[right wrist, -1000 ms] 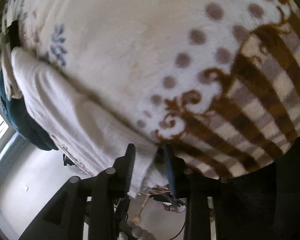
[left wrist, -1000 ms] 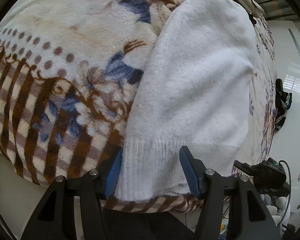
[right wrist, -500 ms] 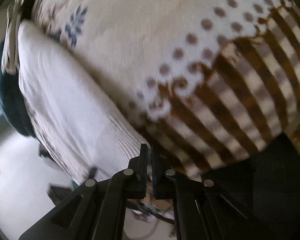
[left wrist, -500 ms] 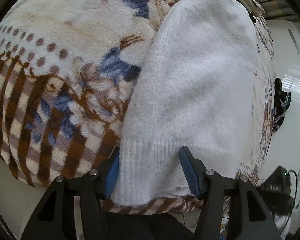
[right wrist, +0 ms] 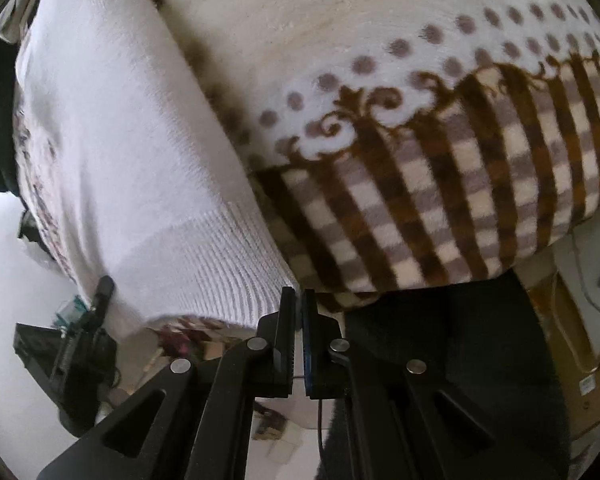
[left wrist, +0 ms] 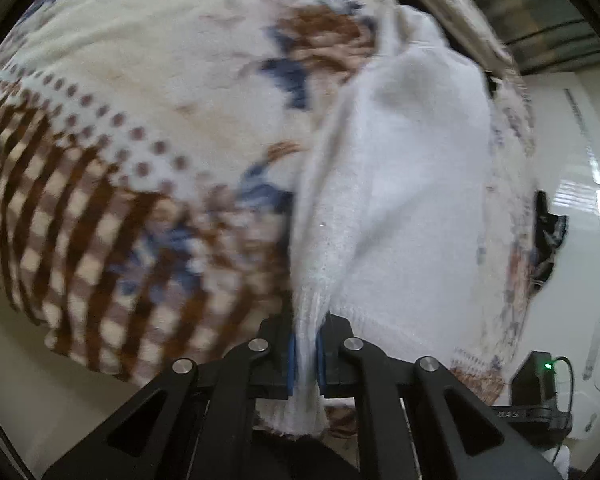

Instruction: Fold small clothes

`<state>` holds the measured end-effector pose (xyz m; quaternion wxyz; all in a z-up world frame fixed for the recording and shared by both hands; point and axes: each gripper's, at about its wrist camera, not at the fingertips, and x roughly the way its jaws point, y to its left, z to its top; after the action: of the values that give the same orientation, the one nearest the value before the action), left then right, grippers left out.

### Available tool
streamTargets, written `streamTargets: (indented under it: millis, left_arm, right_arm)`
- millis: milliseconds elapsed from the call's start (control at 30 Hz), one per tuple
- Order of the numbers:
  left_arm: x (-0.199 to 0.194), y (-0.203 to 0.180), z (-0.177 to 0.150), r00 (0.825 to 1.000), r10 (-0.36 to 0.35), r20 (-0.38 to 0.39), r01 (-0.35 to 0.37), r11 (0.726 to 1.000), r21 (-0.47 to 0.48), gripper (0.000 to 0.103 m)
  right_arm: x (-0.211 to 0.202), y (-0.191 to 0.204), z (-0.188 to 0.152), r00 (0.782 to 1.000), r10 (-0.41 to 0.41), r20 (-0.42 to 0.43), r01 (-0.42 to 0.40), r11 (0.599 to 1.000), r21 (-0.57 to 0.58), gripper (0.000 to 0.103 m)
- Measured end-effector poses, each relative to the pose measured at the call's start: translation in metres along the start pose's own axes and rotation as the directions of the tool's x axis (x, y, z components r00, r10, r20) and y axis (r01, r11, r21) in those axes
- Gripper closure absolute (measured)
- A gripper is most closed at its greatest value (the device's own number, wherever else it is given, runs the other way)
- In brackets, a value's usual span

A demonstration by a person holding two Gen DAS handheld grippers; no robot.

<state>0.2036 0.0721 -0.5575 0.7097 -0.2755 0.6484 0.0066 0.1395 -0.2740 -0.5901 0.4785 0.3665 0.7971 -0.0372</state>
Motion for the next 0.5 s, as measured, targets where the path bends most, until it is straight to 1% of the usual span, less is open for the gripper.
streamTargets:
  millis: [67, 133, 167, 200, 233, 267, 300, 333, 367, 400, 433, 467, 500]
  left_arm:
    - [0.020, 0.014, 0.001, 0.999, 0.042, -0.033, -0.042, 0.999, -0.004, 0.097]
    - [0.044, 0.026, 0.004, 0.996, 0.052, -0.076, -0.053, 0.999, -0.012, 0.097]
    - [0.047, 0.027, 0.005, 0.995, 0.052, -0.079, -0.053, 0.999, -0.009, 0.097]
    - [0.047, 0.026, 0.009, 0.996, 0.035, -0.087, -0.036, 0.999, -0.012, 0.097]
    - [0.045, 0.025, 0.011, 0.995, 0.020, -0.093, -0.021, 1.000, -0.013, 0.093]
    - [0.042, 0.025, 0.013, 0.995, 0.012, -0.097, -0.013, 1.000, -0.014, 0.093]
    - [0.036, 0.026, 0.014, 0.994, -0.010, -0.106, 0.008, 1.000, -0.023, 0.091]
    - [0.031, 0.028, 0.016, 0.994, -0.020, -0.110, 0.016, 0.999, -0.034, 0.083]
    - [0.023, 0.029, 0.017, 0.994, -0.023, -0.109, 0.018, 0.999, -0.049, 0.080]
    - [0.011, 0.030, 0.020, 0.995, -0.033, -0.098, 0.027, 0.998, -0.063, 0.077]
    - [-0.001, 0.030, 0.025, 0.995, -0.051, -0.081, 0.046, 0.996, -0.074, 0.071]
    - [-0.015, 0.028, 0.035, 0.996, -0.071, -0.054, 0.066, 0.994, -0.084, 0.066]
    - [-0.025, 0.024, 0.044, 0.996, -0.090, -0.025, 0.087, 0.992, -0.088, 0.055]
  right_arm:
    - [0.015, 0.008, -0.002, 0.999, -0.035, -0.002, 0.035, 0.999, -0.002, 0.101]
    - [0.030, 0.000, 0.004, 0.998, -0.061, -0.013, 0.061, 0.998, 0.017, 0.101]
    - [0.037, 0.003, 0.005, 0.998, -0.064, -0.010, 0.064, 0.997, 0.038, 0.101]
    - [0.040, 0.006, 0.007, 0.998, -0.056, -0.015, 0.056, 0.998, 0.040, 0.100]
    - [0.044, 0.014, 0.008, 0.998, -0.036, -0.045, 0.037, 0.999, 0.021, 0.099]
    - [0.045, 0.024, 0.009, 0.997, -0.038, -0.066, 0.037, 0.999, -0.022, 0.098]
    - [0.041, 0.027, 0.010, 0.997, -0.052, -0.064, 0.048, 0.997, -0.060, 0.093]
    - [0.036, 0.035, 0.012, 0.997, -0.042, -0.065, 0.036, 0.995, -0.089, 0.086]
    - [0.033, 0.043, 0.013, 0.997, -0.025, -0.075, 0.018, 0.995, -0.094, 0.080]
    - [0.025, 0.047, 0.018, 0.996, -0.008, -0.084, 0.000, 0.995, -0.098, 0.065]
    - [0.012, 0.052, 0.023, 0.997, 0.015, -0.071, -0.022, 0.995, -0.097, 0.054]
    - [0.000, 0.051, 0.026, 0.998, 0.029, -0.052, -0.035, 0.994, -0.101, 0.051]
    - [-0.019, 0.061, 0.033, 0.999, 0.049, -0.018, -0.050, 0.992, -0.120, 0.048]
